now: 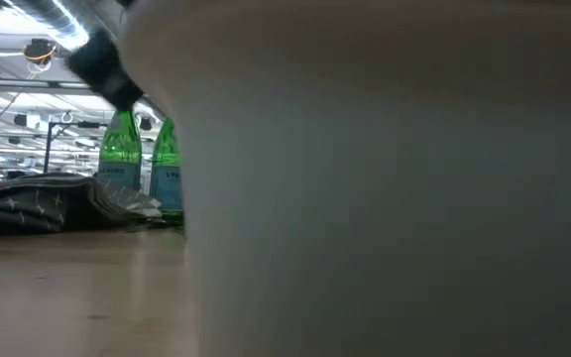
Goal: Sort silverware
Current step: Put the table knife into the silverware tray
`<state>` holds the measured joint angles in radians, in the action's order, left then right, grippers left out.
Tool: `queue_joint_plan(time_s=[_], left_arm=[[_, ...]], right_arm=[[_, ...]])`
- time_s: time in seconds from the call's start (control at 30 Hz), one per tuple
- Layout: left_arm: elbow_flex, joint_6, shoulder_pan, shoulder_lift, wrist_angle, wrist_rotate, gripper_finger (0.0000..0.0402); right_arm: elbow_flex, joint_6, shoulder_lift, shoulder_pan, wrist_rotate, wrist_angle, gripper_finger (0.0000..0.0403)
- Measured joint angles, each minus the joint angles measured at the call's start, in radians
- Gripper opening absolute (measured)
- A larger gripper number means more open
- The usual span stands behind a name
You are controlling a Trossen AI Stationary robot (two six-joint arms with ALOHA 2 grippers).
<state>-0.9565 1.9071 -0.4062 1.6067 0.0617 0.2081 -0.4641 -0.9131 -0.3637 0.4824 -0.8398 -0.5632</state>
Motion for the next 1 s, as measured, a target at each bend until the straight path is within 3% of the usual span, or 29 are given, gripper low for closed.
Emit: queue_joint_plan(time_s=[0.13, 0.33, 0.7, 1.0], left_arm=[[-0.002, 0.155, -0.105, 0.074, 0.074, 0.091, 0.0038], [-0.061, 0.284, -0.173, 0.209, 0.114, 0.129, 0.0043], [-0.108, 0.311, -0.14, 0.322, 0.111, 0.135, 0.0044], [-0.109, 0.201, -0.116, 0.332, 0.114, 0.135, 0.0045]], right_arm=[[0.0, 0.009, 0.0, 0.0, -0.006, -0.013, 0.0095], [0.0, 0.01, 0.0, 0.0, -0.006, -0.024, 0.0095], [0.0, 0.01, 0.0, 0.0, -0.006, -0.031, 0.0095], [0.0, 0.011, 0.0, 0.001, 0.032, -0.033, 0.0095]])
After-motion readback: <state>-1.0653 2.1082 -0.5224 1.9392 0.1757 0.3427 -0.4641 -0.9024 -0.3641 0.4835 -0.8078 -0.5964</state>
